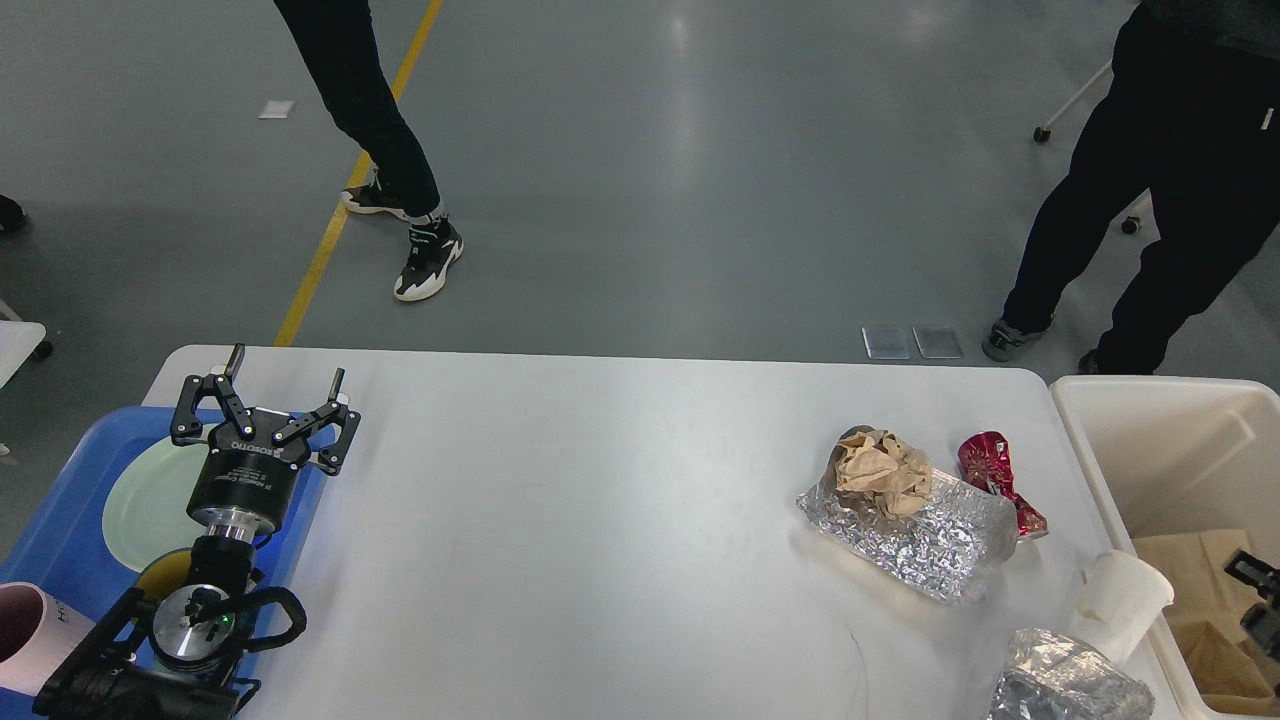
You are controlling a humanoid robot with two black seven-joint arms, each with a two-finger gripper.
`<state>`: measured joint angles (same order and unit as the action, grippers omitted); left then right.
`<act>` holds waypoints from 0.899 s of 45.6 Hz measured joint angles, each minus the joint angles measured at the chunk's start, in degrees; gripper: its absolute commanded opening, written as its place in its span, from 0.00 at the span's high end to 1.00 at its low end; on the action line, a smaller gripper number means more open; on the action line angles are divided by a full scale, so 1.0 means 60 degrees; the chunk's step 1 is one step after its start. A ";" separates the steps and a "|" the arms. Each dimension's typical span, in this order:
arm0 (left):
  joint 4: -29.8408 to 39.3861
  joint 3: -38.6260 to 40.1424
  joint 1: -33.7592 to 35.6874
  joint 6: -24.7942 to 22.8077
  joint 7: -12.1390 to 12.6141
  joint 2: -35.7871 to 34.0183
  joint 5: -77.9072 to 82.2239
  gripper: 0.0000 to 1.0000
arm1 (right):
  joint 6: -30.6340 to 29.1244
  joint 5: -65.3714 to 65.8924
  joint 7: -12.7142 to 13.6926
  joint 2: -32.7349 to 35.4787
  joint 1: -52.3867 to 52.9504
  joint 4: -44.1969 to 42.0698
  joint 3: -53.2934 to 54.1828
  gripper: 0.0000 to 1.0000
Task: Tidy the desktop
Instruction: 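Withdraw the right gripper up from the white bin, then lower the right gripper onto the foil-wrapped food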
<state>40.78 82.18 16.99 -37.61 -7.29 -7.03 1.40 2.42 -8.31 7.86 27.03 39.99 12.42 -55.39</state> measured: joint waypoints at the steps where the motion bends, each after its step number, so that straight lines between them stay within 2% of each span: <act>1: 0.0000 0.0000 0.0001 0.0000 0.0000 0.0000 0.0000 0.03 | -0.0011 0.0074 0.0004 0.0045 0.0280 0.0176 -0.0057 0.00; 8: 0.0000 0.0000 0.0005 0.0000 0.0000 0.0004 -0.0001 0.03 | -0.0523 0.1072 0.0036 0.0580 0.2896 0.2150 -0.0862 0.00; 15: 0.0000 0.0000 0.0005 -0.0001 0.0000 0.0010 0.0000 0.03 | -0.2095 0.1680 0.0030 0.0626 0.6315 0.5059 -0.2366 0.00; 22: 0.0000 0.0000 0.0004 -0.0014 0.0000 0.0013 0.0000 0.03 | -0.4389 0.1725 0.0027 -0.0462 0.9780 0.7353 -0.3676 0.00; 28: 0.0000 0.0000 -0.0002 -0.0014 0.0000 0.0015 0.0001 0.03 | -0.6713 0.1695 0.0031 -0.1218 1.2175 0.8318 -0.3784 0.00; 32: 0.0000 0.0000 -0.0005 -0.0014 0.0000 0.0014 0.0000 0.03 | -0.7825 0.1643 0.0032 -0.1277 1.3496 0.9183 -0.3636 0.00; 36: 0.0000 0.0000 -0.0005 -0.0011 0.0000 0.0012 0.0001 0.03 | -0.8379 0.1599 0.0051 -0.1073 1.4629 1.0145 -0.3345 0.00; 41: 0.0000 0.0000 -0.0005 -0.0002 0.0000 0.0007 0.0001 0.03 | -0.8572 0.1575 0.0103 -0.0833 1.5883 1.1352 -0.3210 0.00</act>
<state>40.78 82.18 16.95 -37.63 -7.30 -6.98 1.41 -49.01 1.14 8.47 22.04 135.29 80.53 -74.65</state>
